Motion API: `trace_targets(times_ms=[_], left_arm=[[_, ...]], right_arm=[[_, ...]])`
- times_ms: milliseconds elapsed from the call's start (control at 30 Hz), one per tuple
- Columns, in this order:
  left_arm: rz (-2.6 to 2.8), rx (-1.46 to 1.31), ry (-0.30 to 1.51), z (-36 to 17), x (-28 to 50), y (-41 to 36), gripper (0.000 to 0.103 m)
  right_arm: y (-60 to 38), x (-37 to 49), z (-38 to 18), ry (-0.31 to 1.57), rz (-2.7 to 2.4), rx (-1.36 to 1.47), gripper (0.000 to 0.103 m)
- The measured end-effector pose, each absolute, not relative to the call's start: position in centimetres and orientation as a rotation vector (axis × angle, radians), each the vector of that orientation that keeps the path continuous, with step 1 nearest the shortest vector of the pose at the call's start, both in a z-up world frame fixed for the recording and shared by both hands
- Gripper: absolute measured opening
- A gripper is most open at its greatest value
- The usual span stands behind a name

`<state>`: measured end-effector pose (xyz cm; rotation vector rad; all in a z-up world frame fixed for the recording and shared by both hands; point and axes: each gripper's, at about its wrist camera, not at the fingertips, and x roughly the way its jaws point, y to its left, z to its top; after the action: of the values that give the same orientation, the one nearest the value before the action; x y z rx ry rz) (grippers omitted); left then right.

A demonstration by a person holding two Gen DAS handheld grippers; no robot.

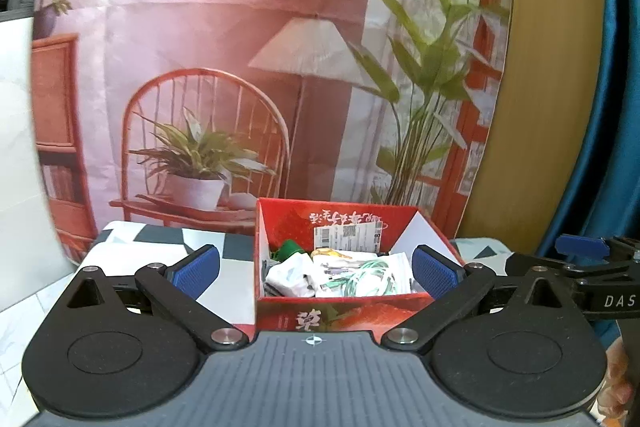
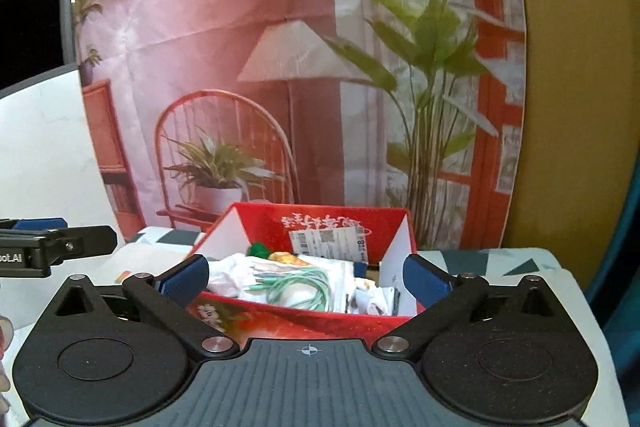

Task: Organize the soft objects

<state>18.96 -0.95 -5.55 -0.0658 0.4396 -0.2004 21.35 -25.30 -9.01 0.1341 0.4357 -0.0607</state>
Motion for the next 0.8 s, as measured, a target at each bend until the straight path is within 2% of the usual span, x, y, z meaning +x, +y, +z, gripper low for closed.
trace_targets(times_ms=[800], left_arm=[[-0.081,0.042,0.268,-0.2,3.9,-1.4,0.103]], right_arm=[[-22.2,6.3,-4.8,0.325,-0.185,0.157,0.103]])
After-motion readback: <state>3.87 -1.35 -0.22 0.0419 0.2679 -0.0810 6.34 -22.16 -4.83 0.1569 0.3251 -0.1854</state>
